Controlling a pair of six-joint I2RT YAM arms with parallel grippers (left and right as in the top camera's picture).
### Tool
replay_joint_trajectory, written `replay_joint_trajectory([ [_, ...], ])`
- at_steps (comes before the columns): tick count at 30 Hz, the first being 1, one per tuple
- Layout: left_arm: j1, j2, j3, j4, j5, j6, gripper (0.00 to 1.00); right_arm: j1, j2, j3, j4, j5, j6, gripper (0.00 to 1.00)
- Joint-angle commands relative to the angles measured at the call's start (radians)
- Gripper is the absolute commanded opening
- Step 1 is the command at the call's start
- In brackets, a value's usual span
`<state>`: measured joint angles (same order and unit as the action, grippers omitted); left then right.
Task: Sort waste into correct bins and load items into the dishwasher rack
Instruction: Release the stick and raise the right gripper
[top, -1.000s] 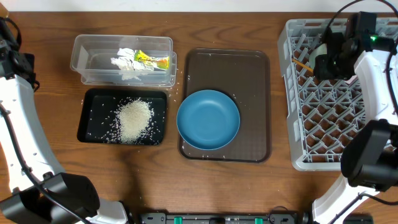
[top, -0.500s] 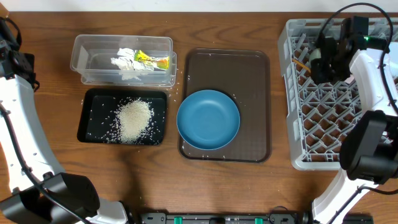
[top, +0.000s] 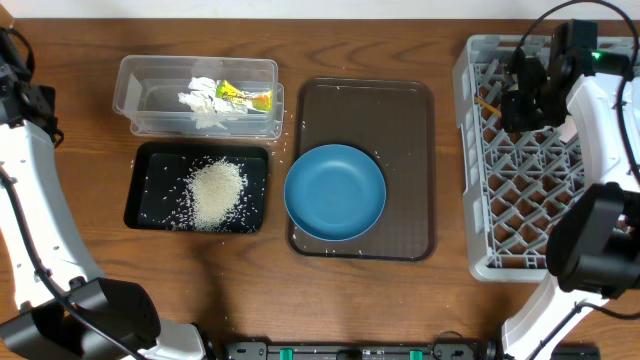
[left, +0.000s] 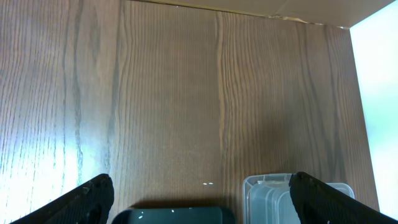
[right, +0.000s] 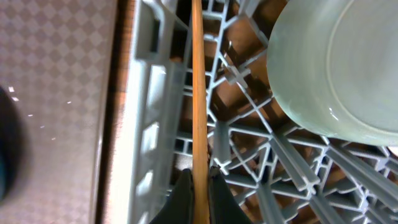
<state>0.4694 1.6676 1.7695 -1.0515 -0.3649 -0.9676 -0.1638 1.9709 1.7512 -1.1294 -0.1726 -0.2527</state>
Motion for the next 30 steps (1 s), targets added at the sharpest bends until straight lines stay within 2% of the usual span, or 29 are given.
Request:
replay_joint_trajectory([
  [1,0.002,0.001,0.002,-0.006,-0.009,0.009,0.92,-0.013,-0.116,0.040,-0.018,0.064,0.091,0.01],
  [13,0.002,0.001,0.002,-0.006,-0.009,0.009,0.92,-0.012,-0.142,0.039,-0.024,0.061,0.134,0.01],
  [19,0.002,0.001,0.002,-0.006,-0.009,0.009,0.92,-0.011,-0.142,0.021,-0.033,-0.027,0.135,0.01],
  [24,0.002,0.001,0.002,-0.006,-0.009,0.009,0.92,0.002,-0.141,-0.025,-0.005,-0.026,0.152,0.02],
  [30,0.002,0.001,0.002,-0.006,-0.009,0.009,0.92,0.007,-0.141,-0.065,0.037,-0.012,0.190,0.17],
])
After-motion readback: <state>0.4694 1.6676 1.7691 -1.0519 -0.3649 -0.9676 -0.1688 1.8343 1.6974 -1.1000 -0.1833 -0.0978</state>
